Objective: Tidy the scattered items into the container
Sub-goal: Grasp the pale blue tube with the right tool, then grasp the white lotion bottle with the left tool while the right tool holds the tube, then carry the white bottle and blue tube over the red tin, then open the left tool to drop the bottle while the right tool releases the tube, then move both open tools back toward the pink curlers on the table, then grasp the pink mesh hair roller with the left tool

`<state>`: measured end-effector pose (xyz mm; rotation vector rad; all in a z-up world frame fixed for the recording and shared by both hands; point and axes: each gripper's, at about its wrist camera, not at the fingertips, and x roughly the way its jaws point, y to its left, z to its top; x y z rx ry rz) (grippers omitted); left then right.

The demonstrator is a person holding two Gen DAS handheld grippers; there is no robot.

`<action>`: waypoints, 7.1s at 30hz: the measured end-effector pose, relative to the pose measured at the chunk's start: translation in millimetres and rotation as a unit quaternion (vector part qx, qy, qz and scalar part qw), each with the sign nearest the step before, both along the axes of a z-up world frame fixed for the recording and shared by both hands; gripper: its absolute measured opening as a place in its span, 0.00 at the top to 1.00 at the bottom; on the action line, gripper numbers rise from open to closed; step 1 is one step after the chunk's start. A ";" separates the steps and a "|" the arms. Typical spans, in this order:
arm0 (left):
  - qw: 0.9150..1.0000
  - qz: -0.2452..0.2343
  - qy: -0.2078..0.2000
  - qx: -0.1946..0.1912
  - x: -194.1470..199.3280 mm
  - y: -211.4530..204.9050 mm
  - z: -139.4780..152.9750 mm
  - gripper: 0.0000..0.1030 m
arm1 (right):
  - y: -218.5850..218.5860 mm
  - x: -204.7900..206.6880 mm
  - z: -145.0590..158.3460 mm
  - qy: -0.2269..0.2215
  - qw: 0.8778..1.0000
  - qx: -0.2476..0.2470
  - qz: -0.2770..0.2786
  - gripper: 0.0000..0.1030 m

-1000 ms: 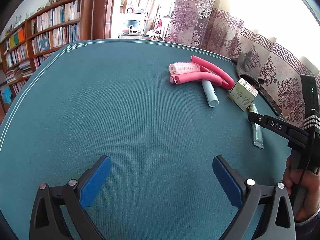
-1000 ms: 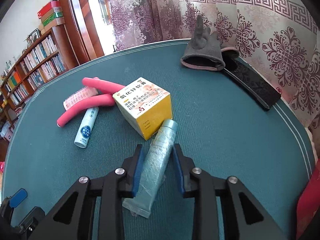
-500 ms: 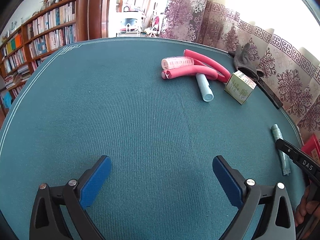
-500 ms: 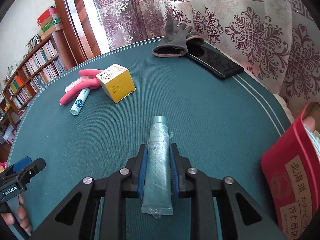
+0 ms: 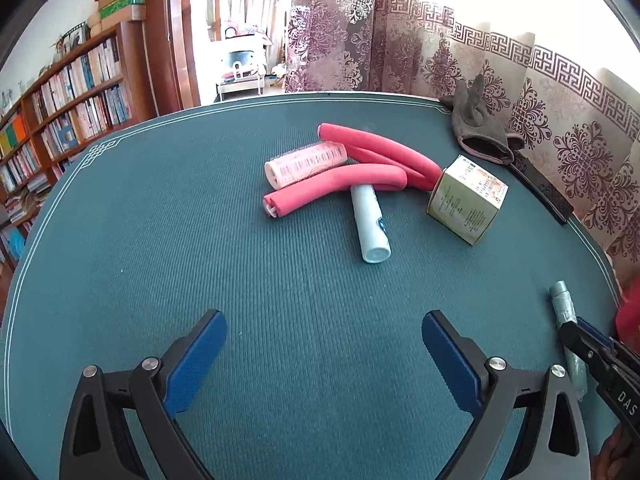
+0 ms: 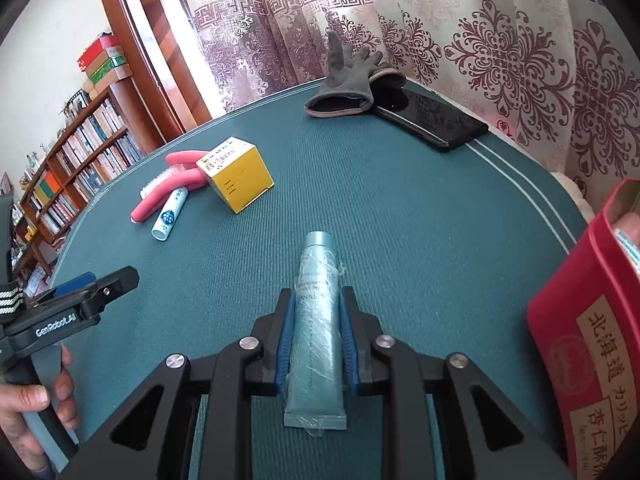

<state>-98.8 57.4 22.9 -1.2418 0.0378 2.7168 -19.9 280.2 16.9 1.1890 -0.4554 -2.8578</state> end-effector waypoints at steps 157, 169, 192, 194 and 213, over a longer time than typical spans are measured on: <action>0.998 0.017 -0.012 0.054 27.2 -25.2 13.9 0.03 | 0.3 104.4 24.8 0.010 0.999 0.040 0.025 0.22; 0.999 0.045 -0.003 0.030 -45.8 -40.0 16.1 0.03 | -0.8 85.2 12.8 -0.009 0.999 0.032 0.034 0.21; 1.000 -0.010 0.002 -0.029 -156.1 -5.5 -3.6 0.03 | -16.1 69.0 -4.6 -0.026 0.997 0.061 0.046 0.12; 0.999 -0.012 0.001 -0.044 -158.0 -1.7 -8.0 0.04 | -17.4 68.2 -4.9 -0.027 0.996 0.064 0.047 0.11; 1.000 0.011 0.019 -0.009 -93.1 -51.0 9.3 0.69 | -17.1 64.9 -1.6 -0.035 0.996 0.063 0.049 0.11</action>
